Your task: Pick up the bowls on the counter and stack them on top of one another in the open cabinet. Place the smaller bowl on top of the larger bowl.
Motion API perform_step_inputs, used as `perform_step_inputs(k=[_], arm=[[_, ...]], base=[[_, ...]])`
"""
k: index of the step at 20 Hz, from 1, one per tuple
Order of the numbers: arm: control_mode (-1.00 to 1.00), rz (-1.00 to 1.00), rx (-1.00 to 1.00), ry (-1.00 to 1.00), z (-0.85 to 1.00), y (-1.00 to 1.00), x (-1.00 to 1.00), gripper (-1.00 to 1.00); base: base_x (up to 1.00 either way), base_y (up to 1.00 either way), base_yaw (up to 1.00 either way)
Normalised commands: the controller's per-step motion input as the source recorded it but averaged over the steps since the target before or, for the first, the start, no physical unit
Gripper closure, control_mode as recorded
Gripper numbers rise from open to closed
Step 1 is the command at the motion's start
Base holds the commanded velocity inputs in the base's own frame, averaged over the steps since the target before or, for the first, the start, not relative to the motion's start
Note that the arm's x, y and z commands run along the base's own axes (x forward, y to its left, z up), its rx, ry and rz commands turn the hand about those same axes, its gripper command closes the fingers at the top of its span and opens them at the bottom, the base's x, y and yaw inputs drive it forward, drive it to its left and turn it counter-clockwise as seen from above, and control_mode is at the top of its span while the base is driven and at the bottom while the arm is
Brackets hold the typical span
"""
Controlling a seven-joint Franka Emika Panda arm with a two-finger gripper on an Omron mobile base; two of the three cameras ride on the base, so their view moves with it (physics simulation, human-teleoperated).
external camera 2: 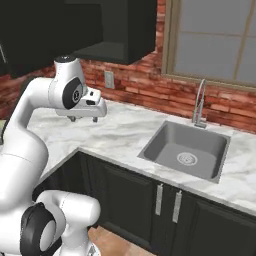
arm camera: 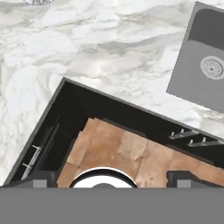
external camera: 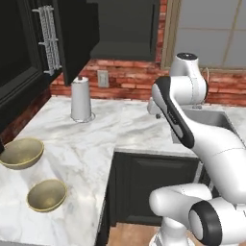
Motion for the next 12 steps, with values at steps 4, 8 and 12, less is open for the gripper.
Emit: perform_step_inputs(k=[4,8,12], arm=[[1.00,0.00,0.00,0.00,0.00,0.00,0.00,-1.00],[1.00,0.00,0.00,0.00,0.00,0.00,0.00,-1.00],[1.00,0.00,0.00,0.00,0.00,0.00,0.00,-1.00]], base=[[0.00,0.05,0.42],[0.00,0.06,0.45],[0.00,0.07,0.43]])
